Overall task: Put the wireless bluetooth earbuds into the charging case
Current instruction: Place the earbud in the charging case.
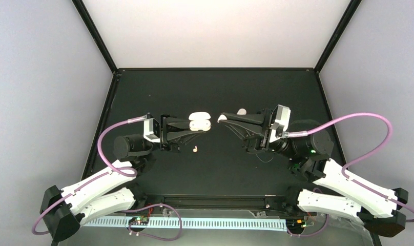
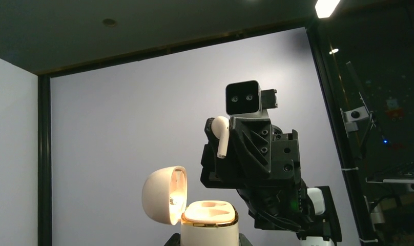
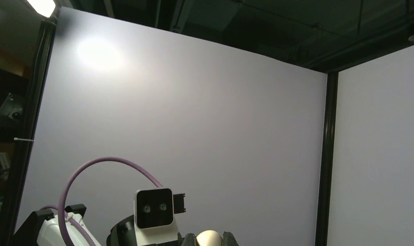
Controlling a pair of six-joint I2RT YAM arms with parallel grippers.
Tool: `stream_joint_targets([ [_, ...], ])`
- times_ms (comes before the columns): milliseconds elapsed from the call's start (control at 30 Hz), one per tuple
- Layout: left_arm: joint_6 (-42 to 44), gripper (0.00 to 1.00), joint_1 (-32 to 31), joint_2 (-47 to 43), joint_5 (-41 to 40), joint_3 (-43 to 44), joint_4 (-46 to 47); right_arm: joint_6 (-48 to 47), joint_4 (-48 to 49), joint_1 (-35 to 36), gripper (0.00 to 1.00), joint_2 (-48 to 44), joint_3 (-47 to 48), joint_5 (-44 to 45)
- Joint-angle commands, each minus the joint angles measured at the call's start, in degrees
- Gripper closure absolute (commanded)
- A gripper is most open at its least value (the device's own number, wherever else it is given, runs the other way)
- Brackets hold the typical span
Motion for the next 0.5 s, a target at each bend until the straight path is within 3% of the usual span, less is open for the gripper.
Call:
stream_joint_targets([
  [0,-1.6,0.98,-0.3,0.0,0.3,-0.2,3.0,-1.0,3.2,0.6,0.99,0.9,-1.1,-0.8],
  [467,-2.2,0.98,-0.3,0.0,1.1,-0.2,-0.3,-0.6,2.7,0.7,0.99,3.1,-1.4,-0.7],
])
